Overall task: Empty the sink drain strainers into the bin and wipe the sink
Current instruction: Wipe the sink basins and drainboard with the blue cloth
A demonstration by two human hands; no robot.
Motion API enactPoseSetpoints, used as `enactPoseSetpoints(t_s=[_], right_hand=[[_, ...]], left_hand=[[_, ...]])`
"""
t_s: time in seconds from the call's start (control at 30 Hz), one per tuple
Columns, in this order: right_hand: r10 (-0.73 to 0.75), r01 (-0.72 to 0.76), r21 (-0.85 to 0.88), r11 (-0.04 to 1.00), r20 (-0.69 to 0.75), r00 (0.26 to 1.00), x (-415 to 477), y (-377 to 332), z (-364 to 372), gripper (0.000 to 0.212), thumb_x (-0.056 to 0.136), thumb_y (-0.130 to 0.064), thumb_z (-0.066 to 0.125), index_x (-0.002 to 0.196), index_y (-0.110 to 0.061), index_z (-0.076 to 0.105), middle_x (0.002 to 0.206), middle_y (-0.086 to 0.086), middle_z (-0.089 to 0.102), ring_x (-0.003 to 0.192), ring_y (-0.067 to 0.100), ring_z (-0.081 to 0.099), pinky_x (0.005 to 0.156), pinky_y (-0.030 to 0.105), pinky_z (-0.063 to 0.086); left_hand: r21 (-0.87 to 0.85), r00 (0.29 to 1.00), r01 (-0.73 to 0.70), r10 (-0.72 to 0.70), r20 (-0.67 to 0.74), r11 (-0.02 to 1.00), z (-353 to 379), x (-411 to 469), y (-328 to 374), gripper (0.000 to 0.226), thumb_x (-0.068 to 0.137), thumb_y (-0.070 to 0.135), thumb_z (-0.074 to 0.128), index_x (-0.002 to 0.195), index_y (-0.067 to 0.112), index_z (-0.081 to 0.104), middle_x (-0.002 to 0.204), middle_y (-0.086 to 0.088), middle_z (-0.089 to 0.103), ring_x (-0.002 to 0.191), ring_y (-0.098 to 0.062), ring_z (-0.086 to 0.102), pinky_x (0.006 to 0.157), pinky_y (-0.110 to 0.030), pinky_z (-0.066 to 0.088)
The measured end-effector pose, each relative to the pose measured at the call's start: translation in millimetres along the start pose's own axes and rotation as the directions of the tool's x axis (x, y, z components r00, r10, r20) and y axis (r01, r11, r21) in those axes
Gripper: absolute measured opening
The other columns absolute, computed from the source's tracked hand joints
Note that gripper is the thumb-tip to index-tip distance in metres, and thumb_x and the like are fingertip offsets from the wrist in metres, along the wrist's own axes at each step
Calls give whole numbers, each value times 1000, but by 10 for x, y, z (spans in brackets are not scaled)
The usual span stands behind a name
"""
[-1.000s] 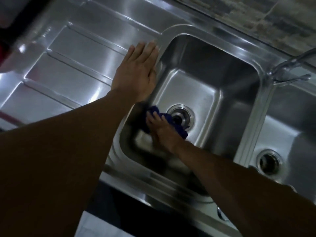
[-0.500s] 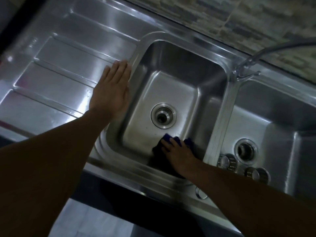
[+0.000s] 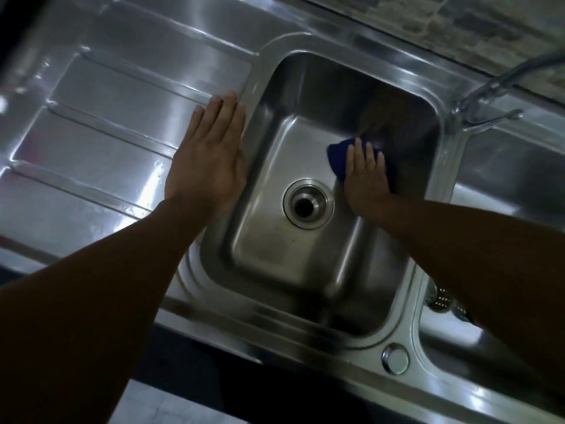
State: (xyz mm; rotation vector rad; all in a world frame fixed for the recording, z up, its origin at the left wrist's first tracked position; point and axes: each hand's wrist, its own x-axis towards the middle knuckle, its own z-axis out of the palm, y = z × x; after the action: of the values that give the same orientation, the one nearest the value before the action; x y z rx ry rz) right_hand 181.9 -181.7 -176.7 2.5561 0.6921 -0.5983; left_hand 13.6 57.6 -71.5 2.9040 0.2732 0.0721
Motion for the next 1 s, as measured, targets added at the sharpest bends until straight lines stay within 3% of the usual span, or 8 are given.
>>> enactPoseSetpoints(t_s=[0.1, 0.27, 0.4, 0.53, 0.7, 0.8, 0.87, 1.0], right_hand=[[-17, 15, 56, 998, 44, 999, -115, -81, 72, 68, 105, -17, 33, 156, 0, -8, 164, 21, -11, 153, 37, -3, 125, 51, 5], [60, -120, 309, 943, 197, 979, -704, -675, 429, 67, 101, -13, 27, 155, 1, -10, 163, 22, -17, 152, 39, -8, 124, 50, 0], [99, -147, 423, 894, 134, 986, -952, -854, 668, 74, 97, -12, 33, 154, 2, -13, 161, 25, -20, 151, 41, -13, 123, 50, -5], [179, -185, 462, 867, 56, 982, -695, -816, 535, 75, 96, -12, 33, 154, 3, -11, 161, 27, -17, 151, 43, -9, 123, 52, -1], [78, -61, 367, 928, -33, 996, -68, -531, 276, 93, 94, -21, 55, 154, 2, -12, 163, 23, -16, 152, 39, -8, 123, 53, -1], [-8, 16, 390, 921, -23, 1000, 250, -561, 50, 96, 93, -21, 59, 154, 1, -13, 163, 22, -18, 152, 40, -10, 123, 53, -1], [-162, 174, 377, 910, -64, 985, 313, -718, -54, 99, 91, -26, 60, 155, -1, -12, 163, 20, -19, 152, 40, -11, 123, 52, -2], [-470, 493, 365, 790, -156, 869, -63, -1156, 48, 104, 83, -43, 58, 157, -7, -5, 165, 12, -18, 153, 31, -15, 124, 47, -5]], left_hand=[[8, 1000, 4, -4, -3, 1000, -15, 6, 11, 60, 103, 30, 21, 157, 4, 19, 166, -15, 13, 155, -28, 6, 127, -42, 4], [9, 1000, 8, -8, -14, 1000, -12, 17, 31, 59, 102, 27, 25, 156, 3, 22, 165, -16, 15, 155, -29, 8, 127, -42, 5], [18, 1000, 5, -5, -10, 1000, -1, 13, 29, 59, 103, 28, 24, 156, 2, 21, 165, -16, 14, 155, -28, 7, 127, -43, 7], [4, 1000, 6, -6, -13, 1000, 9, 12, 16, 60, 103, 29, 21, 157, 4, 20, 166, -14, 13, 155, -27, 6, 127, -44, 8], [9, 1000, 22, -22, 1, 1000, 15, 25, 16, 62, 102, 32, 17, 158, 5, 16, 167, -13, 10, 155, -26, 2, 127, -44, 7], [15, 1000, 26, -27, 14, 1000, 28, 24, 16, 64, 101, 36, 12, 158, 7, 14, 167, -12, 8, 155, -25, 1, 127, -45, 7], [15, 1000, 25, -25, 14, 1000, 31, 35, 18, 66, 101, 39, 9, 158, 7, 14, 167, -12, 8, 155, -25, 1, 127, -45, 7], [38, 999, 40, -40, 0, 998, 37, 43, 25, 65, 101, 36, 11, 158, 6, 16, 167, -12, 9, 155, -25, 2, 127, -44, 7]])
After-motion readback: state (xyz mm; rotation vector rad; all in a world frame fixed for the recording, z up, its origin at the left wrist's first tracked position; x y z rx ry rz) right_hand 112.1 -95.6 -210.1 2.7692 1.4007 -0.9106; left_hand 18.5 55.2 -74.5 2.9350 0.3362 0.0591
